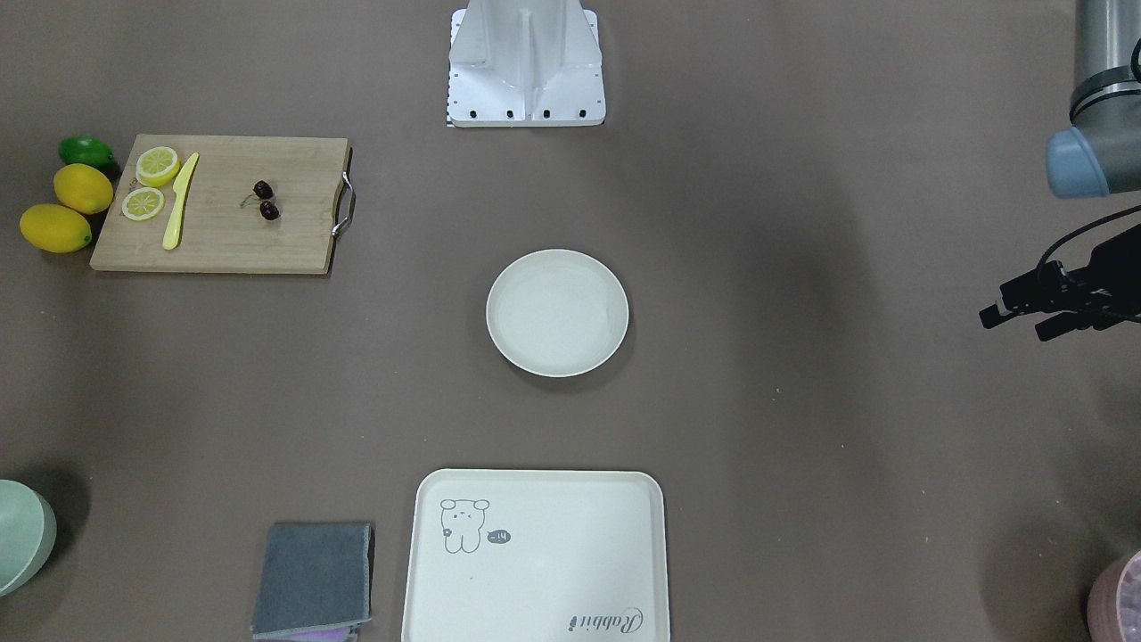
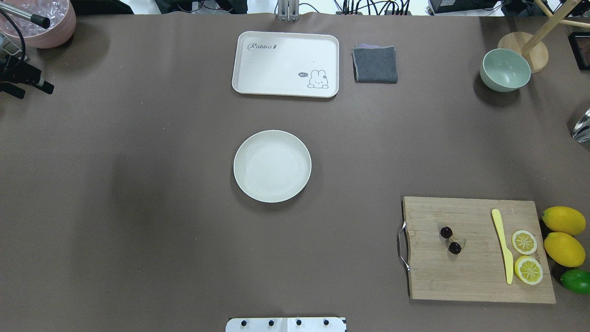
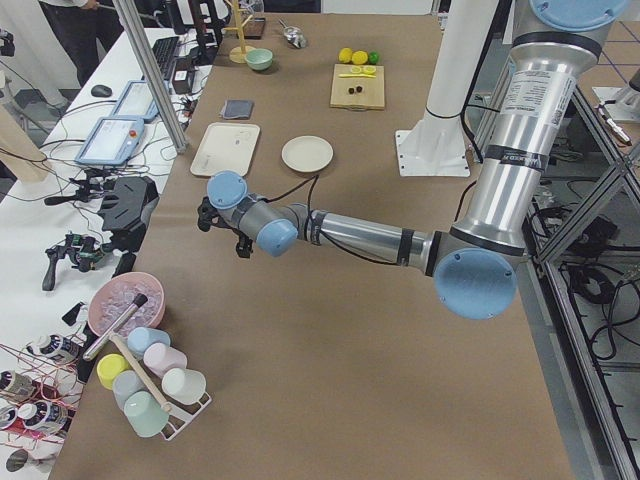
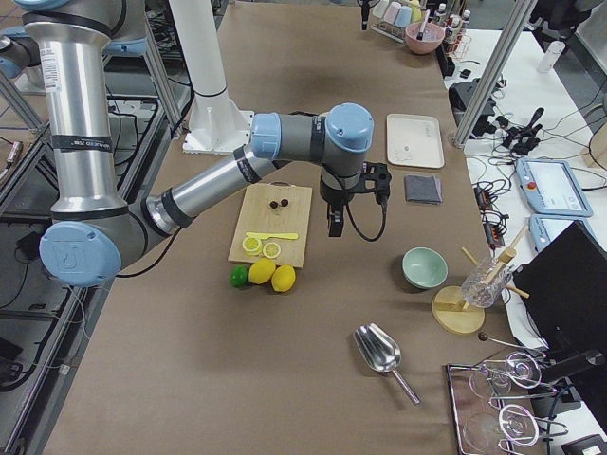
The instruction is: Place red cherry on plate
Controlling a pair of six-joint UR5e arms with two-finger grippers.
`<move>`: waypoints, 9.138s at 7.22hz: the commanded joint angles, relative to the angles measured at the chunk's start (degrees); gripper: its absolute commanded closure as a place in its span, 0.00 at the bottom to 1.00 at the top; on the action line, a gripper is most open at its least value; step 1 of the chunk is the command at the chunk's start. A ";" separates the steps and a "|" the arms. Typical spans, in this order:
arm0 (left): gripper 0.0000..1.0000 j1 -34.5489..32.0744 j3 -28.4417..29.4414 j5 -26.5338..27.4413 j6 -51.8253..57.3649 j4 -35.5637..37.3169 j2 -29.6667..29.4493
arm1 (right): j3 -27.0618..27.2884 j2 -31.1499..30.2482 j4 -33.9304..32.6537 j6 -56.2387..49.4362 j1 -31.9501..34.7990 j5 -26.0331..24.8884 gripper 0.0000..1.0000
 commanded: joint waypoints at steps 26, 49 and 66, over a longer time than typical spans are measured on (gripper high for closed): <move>0.02 -6.21 10.86 -7.97 20.84 8.08 -4.30 | 19.56 -4.54 14.86 55.19 -38.58 -21.04 0.00; 0.02 -5.07 10.42 -7.88 20.93 8.17 -5.45 | 4.17 -12.67 46.03 83.16 -72.16 -52.44 0.55; 0.02 -5.34 8.58 -7.88 20.75 8.26 -4.83 | 20.36 25.14 -11.83 60.94 -37.90 -20.80 1.00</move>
